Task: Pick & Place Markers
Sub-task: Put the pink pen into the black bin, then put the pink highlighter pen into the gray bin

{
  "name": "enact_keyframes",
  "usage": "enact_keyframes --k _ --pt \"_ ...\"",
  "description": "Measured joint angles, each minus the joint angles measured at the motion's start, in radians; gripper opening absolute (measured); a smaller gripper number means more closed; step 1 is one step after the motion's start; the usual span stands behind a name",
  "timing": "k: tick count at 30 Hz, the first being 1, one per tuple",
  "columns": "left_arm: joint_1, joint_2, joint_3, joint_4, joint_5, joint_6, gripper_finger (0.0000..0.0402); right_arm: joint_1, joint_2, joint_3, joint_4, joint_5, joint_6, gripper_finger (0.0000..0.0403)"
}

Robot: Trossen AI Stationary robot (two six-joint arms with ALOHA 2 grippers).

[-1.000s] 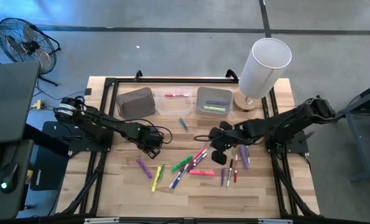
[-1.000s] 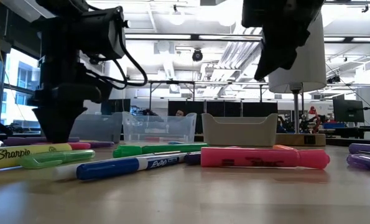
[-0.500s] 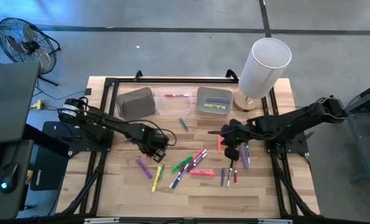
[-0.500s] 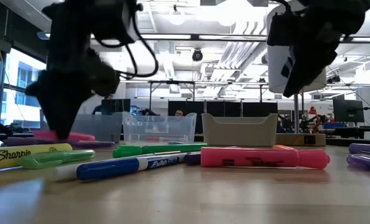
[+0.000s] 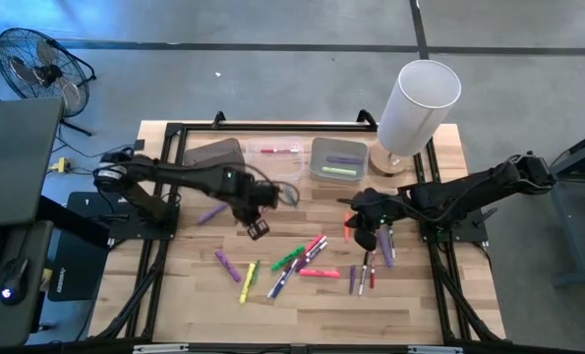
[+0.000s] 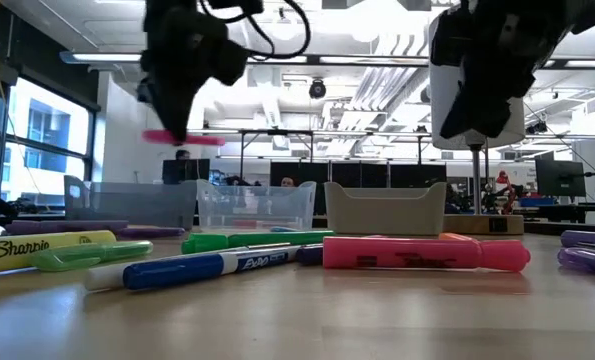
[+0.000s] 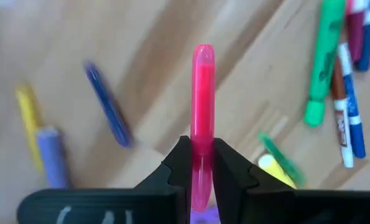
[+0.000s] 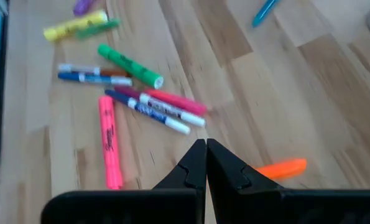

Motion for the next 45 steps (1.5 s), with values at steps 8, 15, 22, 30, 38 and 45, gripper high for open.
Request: enact_keyframes --k 8,15,22,30,38,45 --pt "0.214 -0.064 0.005 -0.095 -0.053 0.355 0.0032 0.0 0.0 0.0 0.048 0.081 0.149 0.0" --pt "0.456 -0.149 -0.046 -0.068 -0.058 0.595 0.0032 -0.027 0.0 0.0 0.12 0.16 0.247 0.0" --pt "0.677 -0.157 -0.195 -0.013 -0.041 0.741 0.0032 -0.055 0.001 0.0 0.162 0.226 0.281 0.0" --pt "0.794 -0.157 -0.286 0.057 -0.025 0.776 0.0081 -0.077 0.001 0.0 0.162 0.266 0.313 0.0" --pt "0.807 -0.157 -0.286 0.053 -0.02 0.769 0.0177 -0.077 0.001 0.0 0.162 0.267 0.313 0.0" --pt "0.766 -0.207 -0.286 0.031 0.096 0.594 0.015 -0.077 0.001 0.001 0.162 0.216 0.266 0.0"
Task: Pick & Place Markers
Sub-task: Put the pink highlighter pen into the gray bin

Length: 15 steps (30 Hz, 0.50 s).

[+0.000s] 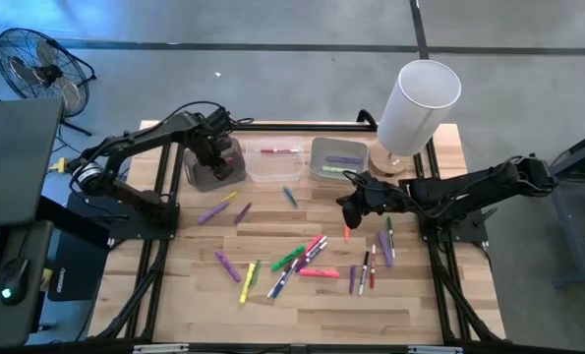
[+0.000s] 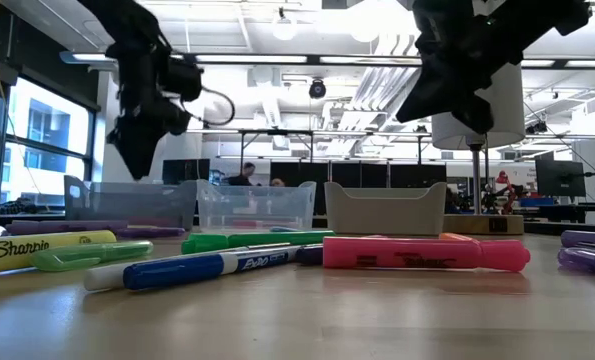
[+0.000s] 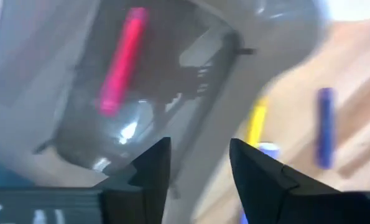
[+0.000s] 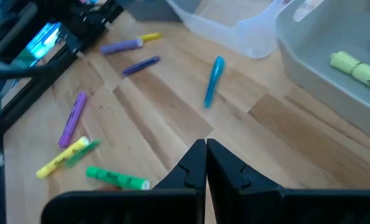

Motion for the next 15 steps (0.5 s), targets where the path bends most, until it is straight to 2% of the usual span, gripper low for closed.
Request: enact_keyframes --k 4,9,15 --pt "-0.104 -0.078 0.0 0.017 -0.018 -0.144 0.0095 0.001 0.0 0.0 0.0 -0.034 -0.035 0.0" --pt "-0.298 -0.17 0.0 0.092 -0.025 -0.358 0.0011 0.001 0.0 0.0 0.0 -0.115 -0.089 0.0" --pt "-0.585 -0.184 0.0 0.19 -0.151 -0.623 0.0017 0.001 0.0 0.0 0.0 -0.139 -0.164 0.0001"
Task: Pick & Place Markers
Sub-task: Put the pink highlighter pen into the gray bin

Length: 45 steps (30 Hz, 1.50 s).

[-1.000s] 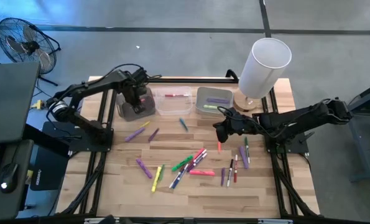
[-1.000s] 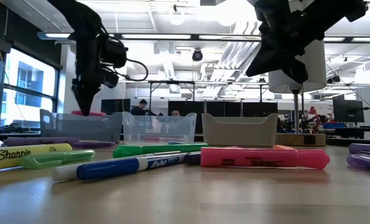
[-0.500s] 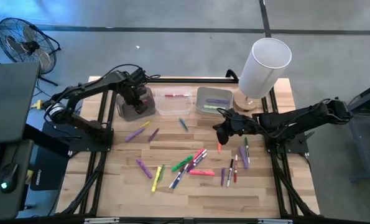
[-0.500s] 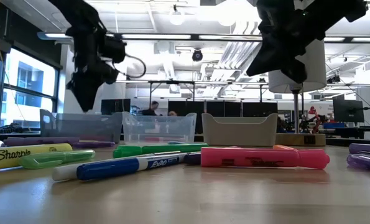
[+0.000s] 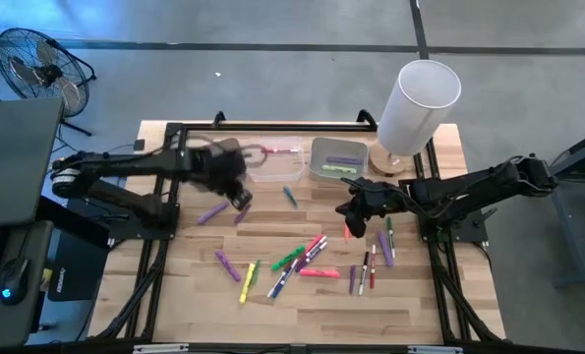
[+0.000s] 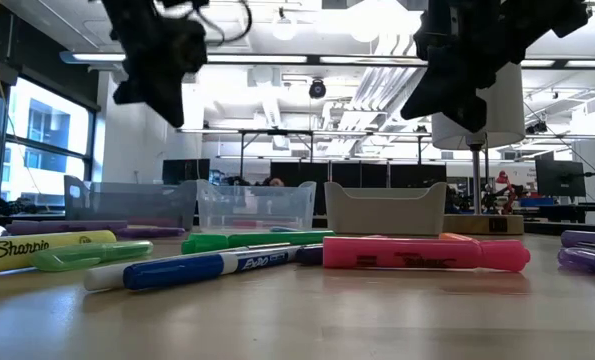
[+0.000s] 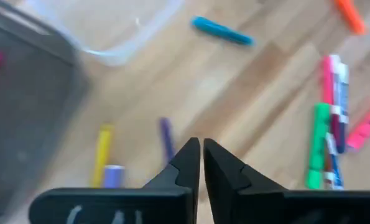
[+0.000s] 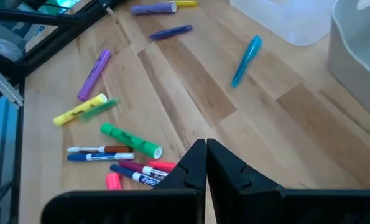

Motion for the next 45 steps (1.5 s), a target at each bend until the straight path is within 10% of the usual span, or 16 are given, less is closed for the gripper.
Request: enact_keyframes --k 18,29,45 --pt "-0.5 0.202 -0.119 0.222 -0.218 -0.175 0.0 0.056 0.0 0.001 -0.036 0.05 0.157 0.0" --pt "-0.504 -0.049 -0.376 0.446 -0.167 -0.026 0.0 0.214 0.089 0.321 -0.659 0.218 0.403 0.0" --pt "-0.335 -0.266 -0.398 0.359 -0.047 0.271 0.0 0.305 0.732 0.961 -0.942 -0.033 -0.063 0.0001"
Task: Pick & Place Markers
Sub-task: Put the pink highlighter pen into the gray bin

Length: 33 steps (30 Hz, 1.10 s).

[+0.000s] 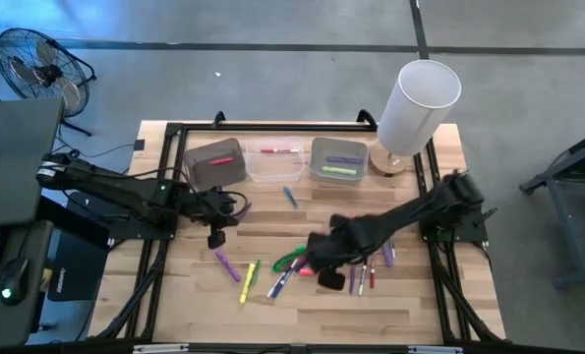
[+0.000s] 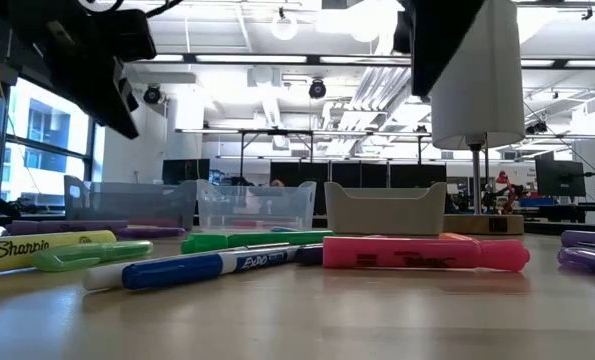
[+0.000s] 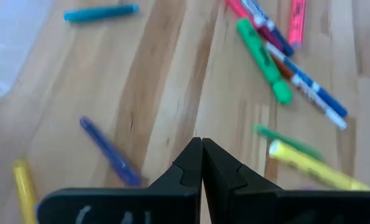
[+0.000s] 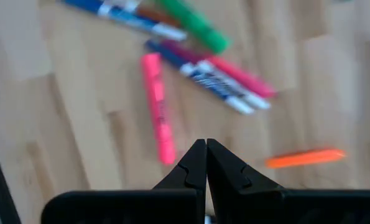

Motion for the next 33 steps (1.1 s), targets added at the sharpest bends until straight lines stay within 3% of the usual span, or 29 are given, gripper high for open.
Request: enact_keyframes --k 5,9,15,19,27,33 --pt "0.0 0.0 0.001 -0.017 0.055 0.026 0.0 0.028 0.134 0.057 0.013 -0.091 0.001 0.0004" --pt "0.0 0.0 0.001 -0.046 0.08 0.026 0.0 0.037 0.204 0.043 0.049 -0.145 0.031 0.0033" --pt "0.0 0.0 0.001 -0.046 0.099 0.034 0.0 0.056 0.258 0.016 0.109 -0.097 0.037 0.0095" --pt "0.0 0.0 0.001 -0.044 0.11 0.045 0.0 0.059 0.278 -0.015 0.131 -0.044 0.013 0.0113" --pt "0.0 0.0 0.001 -0.037 0.107 0.052 0.0 0.066 0.27 -0.132 0.247 -0.084 0.069 0.0087" --pt "0.0 0.0 0.001 -0.036 0.103 0.077 0.0 0.066 0.25 -0.145 0.25 -0.104 0.012 0.0053"
